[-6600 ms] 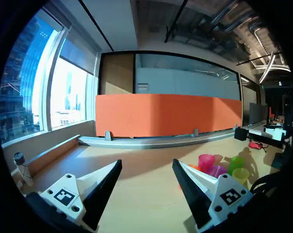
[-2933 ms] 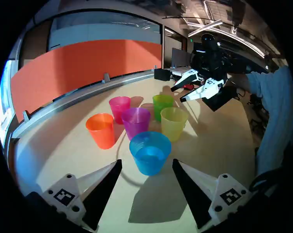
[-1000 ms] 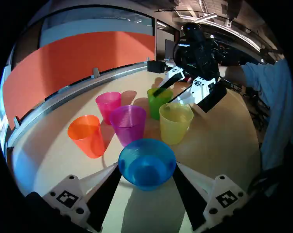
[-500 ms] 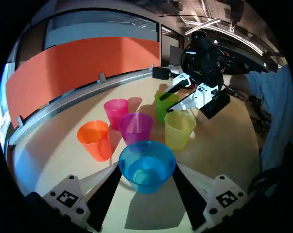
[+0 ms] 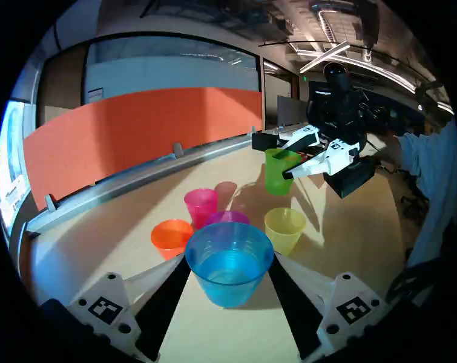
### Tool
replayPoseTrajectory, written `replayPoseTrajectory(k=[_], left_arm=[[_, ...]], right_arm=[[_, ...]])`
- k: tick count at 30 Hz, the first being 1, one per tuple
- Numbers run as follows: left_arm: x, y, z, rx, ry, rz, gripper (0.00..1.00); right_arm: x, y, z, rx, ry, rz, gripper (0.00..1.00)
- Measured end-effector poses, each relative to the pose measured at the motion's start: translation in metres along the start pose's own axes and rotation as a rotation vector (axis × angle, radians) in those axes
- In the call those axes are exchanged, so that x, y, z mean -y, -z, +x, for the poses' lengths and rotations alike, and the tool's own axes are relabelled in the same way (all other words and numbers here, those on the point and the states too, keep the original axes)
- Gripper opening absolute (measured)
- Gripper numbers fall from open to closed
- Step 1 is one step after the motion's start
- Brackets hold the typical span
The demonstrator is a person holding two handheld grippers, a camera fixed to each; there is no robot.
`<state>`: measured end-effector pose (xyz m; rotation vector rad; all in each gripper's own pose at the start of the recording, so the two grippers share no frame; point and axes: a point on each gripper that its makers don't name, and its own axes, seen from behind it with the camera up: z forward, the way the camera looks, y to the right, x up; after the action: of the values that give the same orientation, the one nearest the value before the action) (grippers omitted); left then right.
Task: Pour water
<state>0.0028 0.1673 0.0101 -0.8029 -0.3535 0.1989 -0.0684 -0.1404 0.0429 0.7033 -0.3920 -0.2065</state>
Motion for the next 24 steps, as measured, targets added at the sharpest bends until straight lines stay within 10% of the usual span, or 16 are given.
replayPoseTrajectory(k=[24], left_arm=[[0.023, 0.059, 0.076, -0.21, 0.02, 0.104, 0.87]], right_arm=[[0.045, 0.052, 0.087, -0.253, 0.032, -0.055, 0.92]])
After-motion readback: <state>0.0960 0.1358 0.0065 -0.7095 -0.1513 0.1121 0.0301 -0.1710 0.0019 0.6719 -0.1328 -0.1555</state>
